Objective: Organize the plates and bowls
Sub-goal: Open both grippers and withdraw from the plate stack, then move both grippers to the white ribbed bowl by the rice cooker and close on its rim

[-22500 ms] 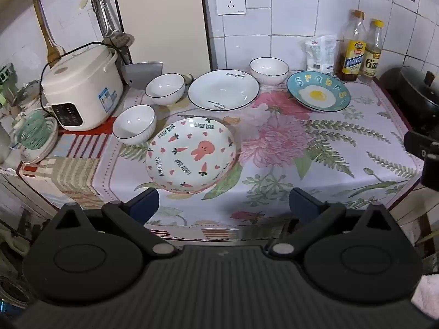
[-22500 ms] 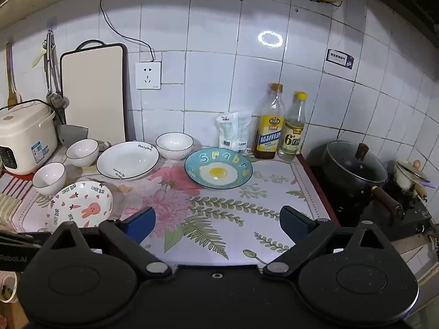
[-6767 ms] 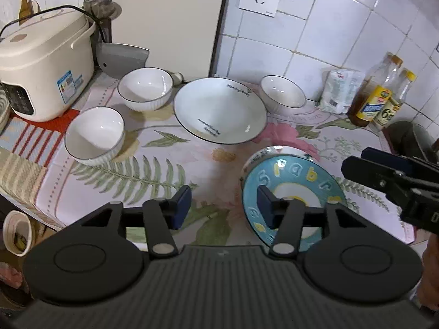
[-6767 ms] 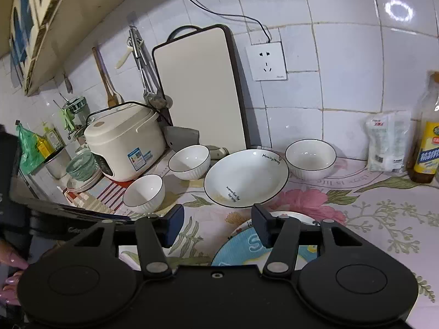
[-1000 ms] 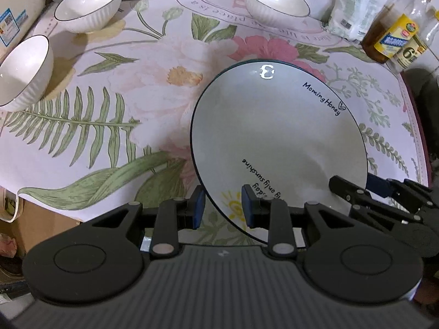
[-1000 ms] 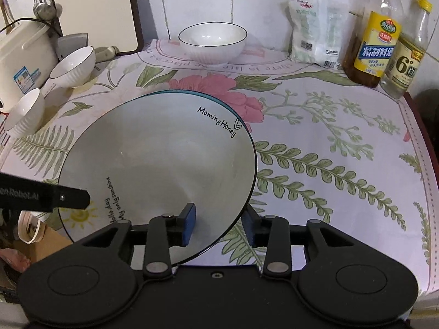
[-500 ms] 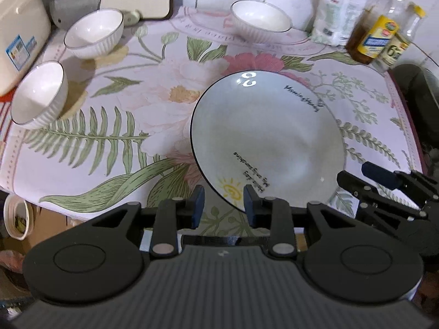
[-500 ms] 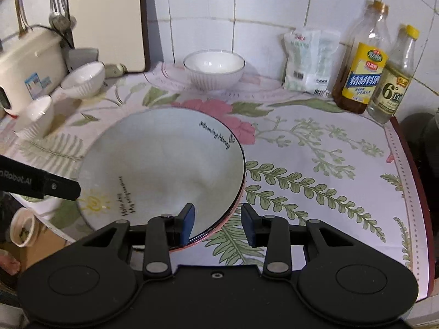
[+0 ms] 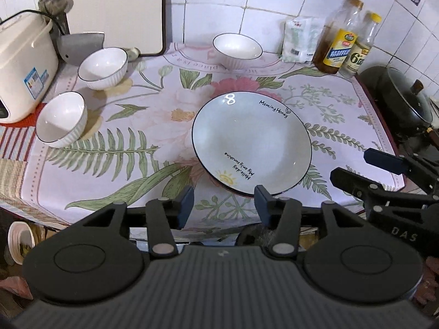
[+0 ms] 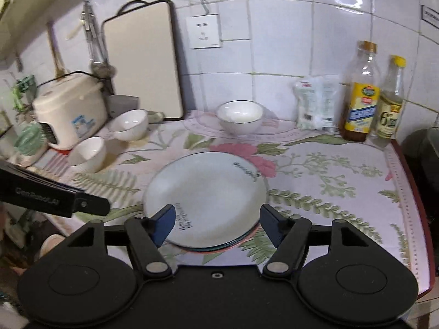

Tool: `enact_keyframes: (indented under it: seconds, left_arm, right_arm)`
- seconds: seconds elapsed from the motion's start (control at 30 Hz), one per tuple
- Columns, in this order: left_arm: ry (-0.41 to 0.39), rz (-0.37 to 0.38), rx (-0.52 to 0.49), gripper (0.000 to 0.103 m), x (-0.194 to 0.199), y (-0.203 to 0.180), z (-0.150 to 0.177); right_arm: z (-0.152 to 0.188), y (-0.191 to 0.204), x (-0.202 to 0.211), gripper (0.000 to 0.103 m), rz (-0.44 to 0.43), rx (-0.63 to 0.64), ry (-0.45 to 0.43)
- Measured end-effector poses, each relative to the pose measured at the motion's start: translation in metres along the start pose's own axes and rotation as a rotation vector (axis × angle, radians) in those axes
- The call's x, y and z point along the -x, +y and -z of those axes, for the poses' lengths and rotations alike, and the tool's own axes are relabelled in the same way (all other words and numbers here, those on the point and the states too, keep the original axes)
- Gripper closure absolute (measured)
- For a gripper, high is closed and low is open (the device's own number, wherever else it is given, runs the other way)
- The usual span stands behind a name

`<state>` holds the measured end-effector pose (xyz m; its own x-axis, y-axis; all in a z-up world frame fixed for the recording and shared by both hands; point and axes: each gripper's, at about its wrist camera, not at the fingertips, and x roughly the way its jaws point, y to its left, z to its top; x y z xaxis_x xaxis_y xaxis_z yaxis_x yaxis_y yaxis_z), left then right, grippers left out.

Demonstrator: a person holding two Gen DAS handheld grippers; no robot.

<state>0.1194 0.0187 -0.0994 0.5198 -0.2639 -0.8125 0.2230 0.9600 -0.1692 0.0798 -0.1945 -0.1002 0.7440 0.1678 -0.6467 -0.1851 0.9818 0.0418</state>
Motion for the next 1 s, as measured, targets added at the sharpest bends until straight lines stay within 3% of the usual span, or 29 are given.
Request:
enact_keyframes:
  seconds: [0.37,0.43,0.47,0.73,0.93,1.0]
  left_arm:
    - [-0.065,-0.015,-0.027,0.045,0.038,0.020,0.015]
    - [-0.085,-0.010,-0.038,0.043,0.044,0.024,0.019]
    - [-0.091,-0.010,-0.043,0.042,0.045,0.025,0.020]
    - [-0.137,-0.001,-0.061,0.033,0.062,0.043,0.023]
    - [-0.157,-0.009,-0.052,0.032,0.068,0.070,0.016]
    - [-0.167,-0.004,-0.042,0.022,0.067,0.080,0.014]
  right_arm:
    - [-0.007,0.023,0.038,0.027,-0.066,-0.021,-0.044]
    - [-0.007,0.028,0.043,0.016,-0.075,-0.021,-0.056]
    - [-0.007,0.031,0.046,0.015,-0.077,-0.017,-0.065]
    - [-0.007,0.051,0.052,0.015,-0.092,0.019,-0.120]
    - [-0.009,0.067,0.048,0.015,-0.080,0.051,-0.251]
    - [-0.008,0.074,0.046,0.012,-0.066,0.081,-0.328]
